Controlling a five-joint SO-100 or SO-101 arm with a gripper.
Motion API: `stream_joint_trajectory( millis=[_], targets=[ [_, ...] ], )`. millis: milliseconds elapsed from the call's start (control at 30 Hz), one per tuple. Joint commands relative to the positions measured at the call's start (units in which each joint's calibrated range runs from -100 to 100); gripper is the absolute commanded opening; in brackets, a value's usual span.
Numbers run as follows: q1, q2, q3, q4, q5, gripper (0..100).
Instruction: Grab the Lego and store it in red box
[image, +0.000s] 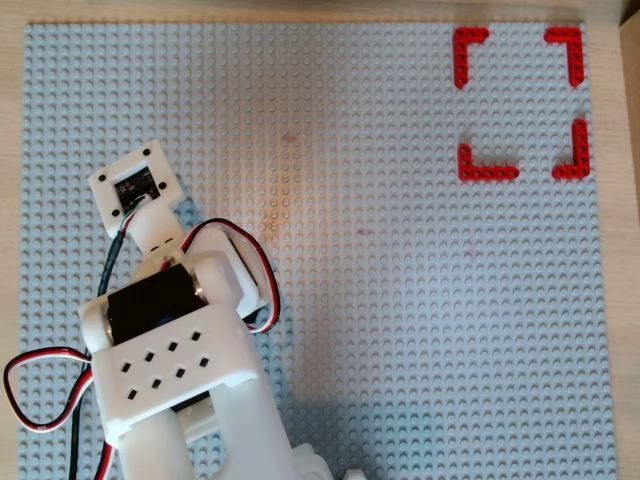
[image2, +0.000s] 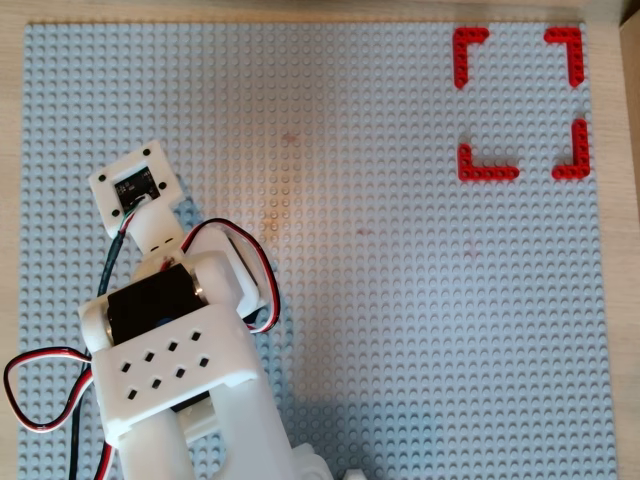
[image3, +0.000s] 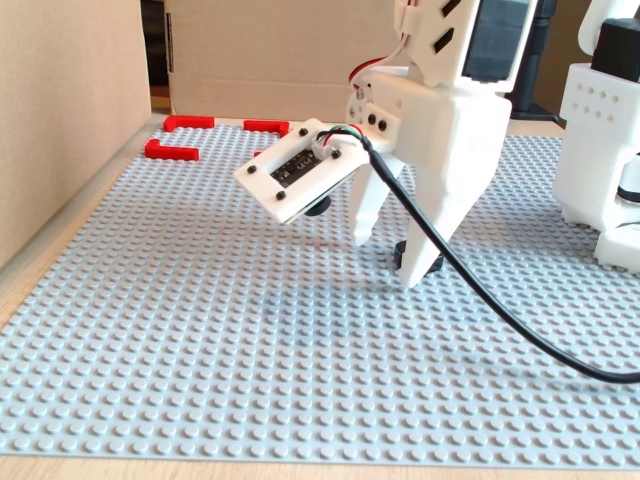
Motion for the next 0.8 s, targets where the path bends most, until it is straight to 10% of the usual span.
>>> stream_joint_trajectory(
  millis=[0, 767],
  targets=[
    [-0.6, 0.0, 0.2, 1.4, 0.2, 23],
    [-0.5, -0.1, 1.8, 4.7, 0.9, 23]
  ],
)
